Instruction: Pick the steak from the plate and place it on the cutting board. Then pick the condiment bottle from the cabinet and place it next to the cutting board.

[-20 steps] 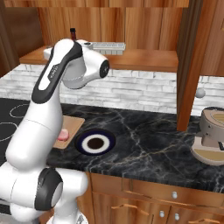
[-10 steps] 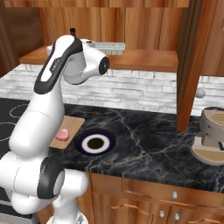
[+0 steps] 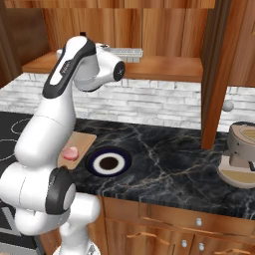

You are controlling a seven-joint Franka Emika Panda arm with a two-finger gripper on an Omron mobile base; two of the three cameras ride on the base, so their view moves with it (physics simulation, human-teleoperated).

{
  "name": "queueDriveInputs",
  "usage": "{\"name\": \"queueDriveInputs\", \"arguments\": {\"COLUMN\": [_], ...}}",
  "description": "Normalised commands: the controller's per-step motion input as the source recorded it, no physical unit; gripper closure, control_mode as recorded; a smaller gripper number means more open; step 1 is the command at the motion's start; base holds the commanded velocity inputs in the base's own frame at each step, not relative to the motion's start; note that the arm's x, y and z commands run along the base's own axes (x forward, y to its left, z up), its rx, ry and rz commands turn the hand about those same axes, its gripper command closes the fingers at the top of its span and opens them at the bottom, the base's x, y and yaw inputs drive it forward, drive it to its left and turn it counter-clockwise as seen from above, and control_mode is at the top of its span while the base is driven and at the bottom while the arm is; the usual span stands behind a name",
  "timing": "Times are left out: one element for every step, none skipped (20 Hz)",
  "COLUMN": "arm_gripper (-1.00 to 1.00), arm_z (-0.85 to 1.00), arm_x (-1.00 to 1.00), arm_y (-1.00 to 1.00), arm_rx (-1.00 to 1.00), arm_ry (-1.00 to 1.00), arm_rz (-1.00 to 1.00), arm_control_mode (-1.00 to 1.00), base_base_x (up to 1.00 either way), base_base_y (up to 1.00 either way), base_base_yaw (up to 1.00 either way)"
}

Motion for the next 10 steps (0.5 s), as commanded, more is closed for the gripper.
{"name": "queueDriveInputs", "arguments": {"arm_gripper": [-1.0, -1.0, -1.0, -1.0, -1.0, -1.0, -1.0, -1.0, -1.0, -1.0], "arm_z": [0.0, 0.0, 0.0, 0.0, 0.0, 0.0, 0.0, 0.0, 0.0, 0.0], "arm_x": [0.23, 0.23, 0.23, 0.21, 0.21, 0.19, 0.19, 0.2, 0.19, 0.19], "arm_y": [0.0, 0.0, 0.0, 0.0, 0.0, 0.0, 0.0, 0.02, 0.04, 0.04], "arm_rx": [0.01, 0.01, 0.01, 0.01, 0.02, 0.02, 0.02, 0.01, 0.01, 0.01], "arm_ry": [0.01, 0.0, 0.0, 0.0, 0.0, 0.0, 0.0, 0.0, 0.0, 0.0], "arm_rz": [0.0, -0.01, -0.01, 0.0, 0.0, 0.0, 0.0, 0.0, 0.0, 0.0], "arm_control_mode": [-1.0, -1.0, -1.0, -1.0, -1.0, -1.0, -1.0, -1.0, -1.0, -1.0], "base_base_x": [0.0, 0.0, 0.0, 0.0, 0.0, 0.0, 0.0, 0.0, 0.0, 0.0], "base_base_y": [0.0, 0.0, 0.0, 0.0, 0.0, 0.0, 0.0, 0.0, 0.0, 0.0], "base_base_yaw": [0.0, 0.0, 0.0, 0.0, 0.0, 0.0, 0.0, 0.0, 0.0, 0.0]}}
